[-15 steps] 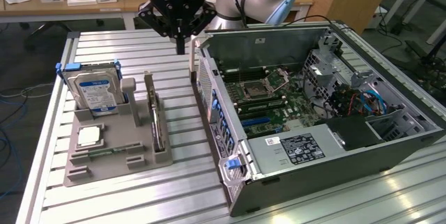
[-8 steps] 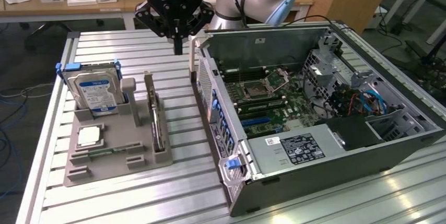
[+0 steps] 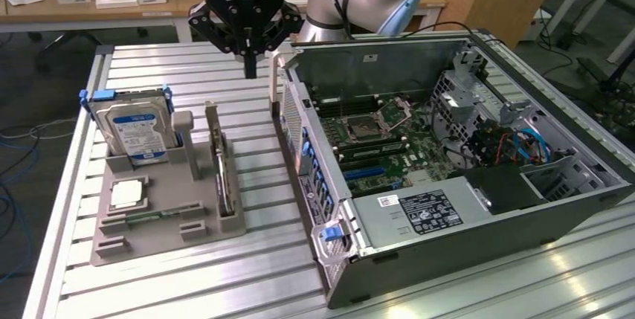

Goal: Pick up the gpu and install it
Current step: 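Reach for the gpu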

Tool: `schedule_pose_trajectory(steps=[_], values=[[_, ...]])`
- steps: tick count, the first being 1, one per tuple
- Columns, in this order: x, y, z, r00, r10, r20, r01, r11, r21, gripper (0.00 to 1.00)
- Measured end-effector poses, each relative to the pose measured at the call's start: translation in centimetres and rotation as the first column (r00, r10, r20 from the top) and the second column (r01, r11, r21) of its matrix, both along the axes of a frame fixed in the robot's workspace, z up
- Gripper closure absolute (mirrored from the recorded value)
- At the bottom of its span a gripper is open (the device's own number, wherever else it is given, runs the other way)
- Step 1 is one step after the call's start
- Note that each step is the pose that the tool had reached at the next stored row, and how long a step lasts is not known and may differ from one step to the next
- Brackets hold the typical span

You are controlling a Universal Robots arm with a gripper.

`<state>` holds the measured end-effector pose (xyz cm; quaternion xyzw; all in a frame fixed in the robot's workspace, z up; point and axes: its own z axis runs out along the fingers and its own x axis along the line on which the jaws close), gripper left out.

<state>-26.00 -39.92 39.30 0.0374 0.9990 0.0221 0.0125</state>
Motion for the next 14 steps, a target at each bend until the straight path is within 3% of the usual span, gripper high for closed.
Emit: schedule_pose_trajectory(steps=[14], values=[[-0.81, -0.05, 0.0, 1.0, 0.0, 0.0, 0.0, 1.0, 0.0, 0.9]])
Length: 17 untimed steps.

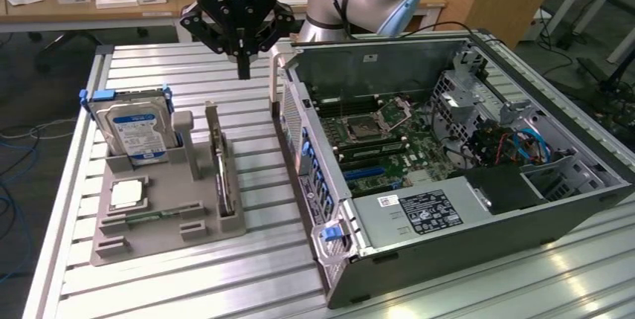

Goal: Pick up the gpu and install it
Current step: 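Reach for the gpu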

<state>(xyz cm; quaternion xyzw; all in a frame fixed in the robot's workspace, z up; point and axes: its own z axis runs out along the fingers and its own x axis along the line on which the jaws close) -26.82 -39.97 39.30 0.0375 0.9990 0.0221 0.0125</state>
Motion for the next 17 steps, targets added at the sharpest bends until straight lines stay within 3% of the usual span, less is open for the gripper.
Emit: schedule_pose_trajectory(steps=[17], values=[[-1.6, -0.11, 0.0, 1.0, 0.0, 0.0, 0.0, 1.0, 0.0, 0.9]])
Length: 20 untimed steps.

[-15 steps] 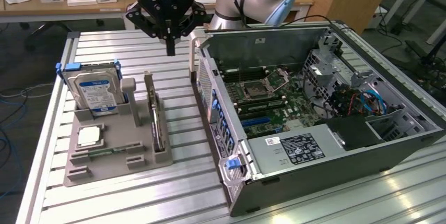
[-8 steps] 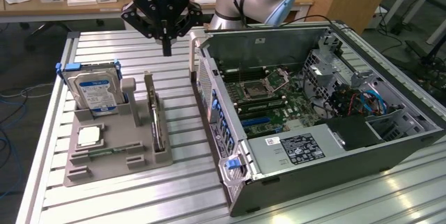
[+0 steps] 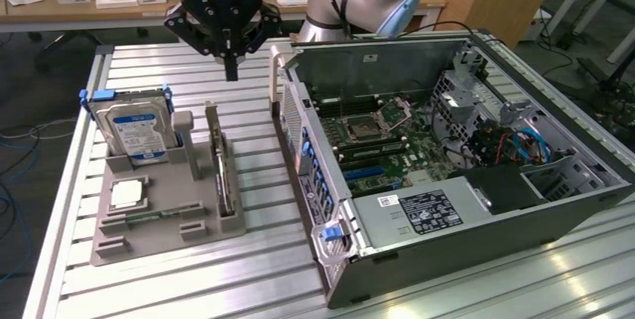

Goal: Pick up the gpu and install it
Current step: 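Reach for the gpu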

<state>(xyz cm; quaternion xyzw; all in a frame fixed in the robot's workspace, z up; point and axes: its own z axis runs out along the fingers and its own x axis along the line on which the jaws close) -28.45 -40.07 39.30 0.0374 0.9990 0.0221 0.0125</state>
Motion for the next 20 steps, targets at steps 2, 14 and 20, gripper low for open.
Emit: schedule_pose_trajectory(steps=[2, 14, 20], values=[[-0.2, -0.02, 0.0, 1.0, 0.0, 0.0, 0.0, 1.0, 0.0, 0.9], [-1.3, -0.12, 0.0, 1.0, 0.0, 0.0, 0.0, 1.0, 0.0, 0.9], [-1.8, -0.18, 0.0, 1.0, 0.0, 0.0, 0.0, 1.0, 0.0, 0.9]])
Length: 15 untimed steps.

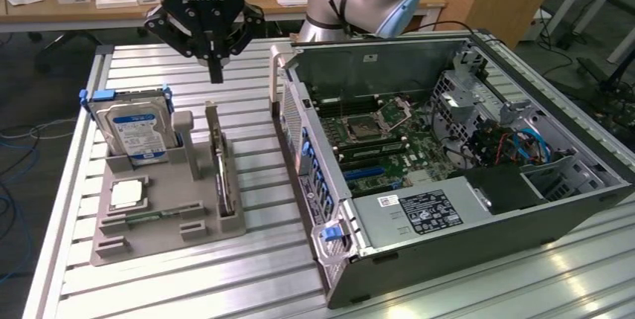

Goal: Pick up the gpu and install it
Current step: 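Reach for the gpu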

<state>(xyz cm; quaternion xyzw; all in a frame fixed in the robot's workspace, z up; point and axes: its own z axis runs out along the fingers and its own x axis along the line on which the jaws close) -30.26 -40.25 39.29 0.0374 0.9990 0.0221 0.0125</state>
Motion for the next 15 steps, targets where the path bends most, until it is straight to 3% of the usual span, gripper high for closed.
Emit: schedule_pose_trajectory(steps=[15], values=[[-2.1, -0.11, 0.0, 1.0, 0.0, 0.0, 0.0, 1.0, 0.0, 0.9]])
